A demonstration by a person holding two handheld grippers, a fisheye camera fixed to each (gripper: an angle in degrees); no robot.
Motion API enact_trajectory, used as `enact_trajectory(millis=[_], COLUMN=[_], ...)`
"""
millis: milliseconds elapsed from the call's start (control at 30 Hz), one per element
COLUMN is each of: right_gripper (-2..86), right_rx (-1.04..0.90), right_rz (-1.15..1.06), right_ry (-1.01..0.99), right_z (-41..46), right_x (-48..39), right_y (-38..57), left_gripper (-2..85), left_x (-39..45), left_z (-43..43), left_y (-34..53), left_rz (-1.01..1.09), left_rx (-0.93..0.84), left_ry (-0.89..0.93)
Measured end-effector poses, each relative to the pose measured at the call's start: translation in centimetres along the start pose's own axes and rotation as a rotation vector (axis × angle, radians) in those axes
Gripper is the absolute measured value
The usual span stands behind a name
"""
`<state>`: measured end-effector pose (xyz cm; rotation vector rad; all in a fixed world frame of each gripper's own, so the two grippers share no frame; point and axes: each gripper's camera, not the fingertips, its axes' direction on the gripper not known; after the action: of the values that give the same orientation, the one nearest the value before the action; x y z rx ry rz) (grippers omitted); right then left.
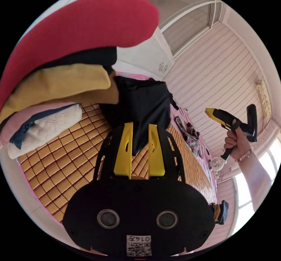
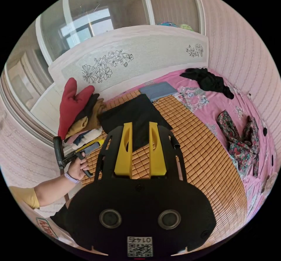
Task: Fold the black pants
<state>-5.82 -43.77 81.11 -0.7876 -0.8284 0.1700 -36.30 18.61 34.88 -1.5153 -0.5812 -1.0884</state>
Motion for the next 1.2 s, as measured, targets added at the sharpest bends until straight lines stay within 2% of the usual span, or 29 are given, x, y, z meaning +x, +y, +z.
enact_trajectory(millis=[133,200,333,400,433,500,533,600,667,800,933,1067,1200], right_gripper=[6.8,6.3,5.5,4.7,4.4,3.4,3.2,2.2,1.4,4.9,7.8,10.2,12.2], right_rx=[-0.052,-0.200,-0.358,-0.353,-0.339,-0.258,-0.222,-0.003,0.071,0.174,0.197,0.155,0.247], right_rz=[-0.121,-0.180,-0.028,0.183,0.251,0.627,0.718,0.934,0.987,1.041,1.056,1.050,1.006], right_ry=[-0.045,0.012,0.190,0.341,0.385,0.522,0.532,0.525,0.577,0.670,0.703,0.823,0.807], right_z=[-1.1,-3.3,-10.5,-17.5,-19.4,-26.9,-28.8,-34.8,-37.6,-40.8,-42.0,-43.6,-46.9], right_x=[-1.6,-3.3,-5.6,-7.4,-7.8,-8.6,-8.8,-10.7,-12.2,-14.5,-14.3,-12.0,-7.6], right_y=[11.6,22.3,38.9,47.9,49.8,56.6,58.3,64.3,67.4,72.5,75.6,77.8,79.8], left_gripper=[2.6,1.6,0.4,0.1,-0.1,-0.3,-0.5,-0.5,-0.5,-0.4,1.6,4.4,6.7], left_x=[-0.4,0.0,2.0,3.8,5.6,8.8,11.1,14.6,19.5,26.9,35.1,41.5,47.3], left_z=[-1.3,-2.9,-7.7,-10.3,-11.7,-12.3,-12.8,-13.6,-13.7,-13.0,-12.6,-11.6,-9.8], left_y=[5.9,9.6,18.7,20.9,21.4,21.7,22.1,23.0,25.1,29.9,36.7,43.9,48.4], left_rz=[0.129,0.176,0.342,0.450,0.505,0.606,0.670,0.732,0.795,0.878,1.059,1.166,1.261], left_rx=[-0.059,-0.099,-0.169,-0.055,-0.023,-0.069,-0.078,-0.070,-0.137,-0.274,-0.426,-0.561,-0.607], left_ry=[0.013,0.022,0.073,0.119,0.079,0.051,0.094,0.171,0.307,0.453,0.593,0.735,0.768])
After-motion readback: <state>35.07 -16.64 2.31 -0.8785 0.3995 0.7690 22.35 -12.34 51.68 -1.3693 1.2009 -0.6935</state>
